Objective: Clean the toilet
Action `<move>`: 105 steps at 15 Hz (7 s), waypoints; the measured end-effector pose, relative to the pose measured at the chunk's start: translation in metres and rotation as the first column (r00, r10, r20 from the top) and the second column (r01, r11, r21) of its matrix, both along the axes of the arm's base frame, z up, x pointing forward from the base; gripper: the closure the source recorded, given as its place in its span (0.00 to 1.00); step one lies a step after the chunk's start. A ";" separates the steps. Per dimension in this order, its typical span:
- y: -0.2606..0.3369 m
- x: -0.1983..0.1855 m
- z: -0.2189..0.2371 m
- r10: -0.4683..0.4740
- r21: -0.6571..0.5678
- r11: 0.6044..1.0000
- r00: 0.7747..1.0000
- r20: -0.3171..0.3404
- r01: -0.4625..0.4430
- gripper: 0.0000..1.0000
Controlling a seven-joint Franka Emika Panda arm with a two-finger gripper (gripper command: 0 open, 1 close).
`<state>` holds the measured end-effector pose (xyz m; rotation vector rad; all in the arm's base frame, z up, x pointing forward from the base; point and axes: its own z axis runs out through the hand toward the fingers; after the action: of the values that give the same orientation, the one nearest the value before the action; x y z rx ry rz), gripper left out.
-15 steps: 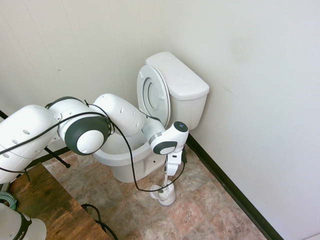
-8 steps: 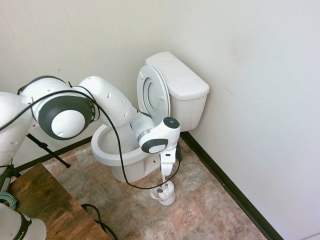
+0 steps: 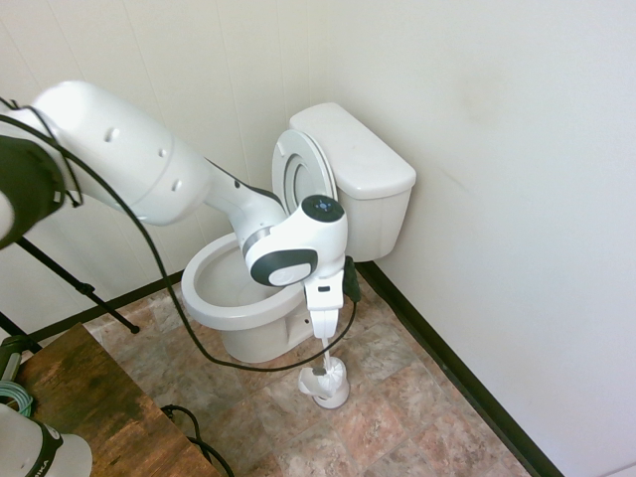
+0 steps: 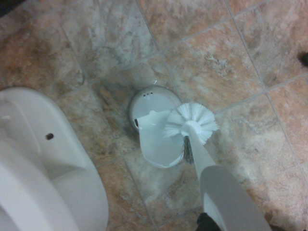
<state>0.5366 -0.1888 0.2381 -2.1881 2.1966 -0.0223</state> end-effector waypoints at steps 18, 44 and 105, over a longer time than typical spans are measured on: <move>0.259 -0.002 0.153 0.331 -0.017 0.943 0.936 0.121 -0.332 1.00; 0.429 0.143 -0.061 0.320 -0.093 0.945 0.946 0.044 -0.315 1.00; 0.173 0.014 0.133 0.202 -0.073 0.978 0.974 0.102 -0.195 1.00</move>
<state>0.5505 -0.0157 0.3710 -2.3681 1.9381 -0.2017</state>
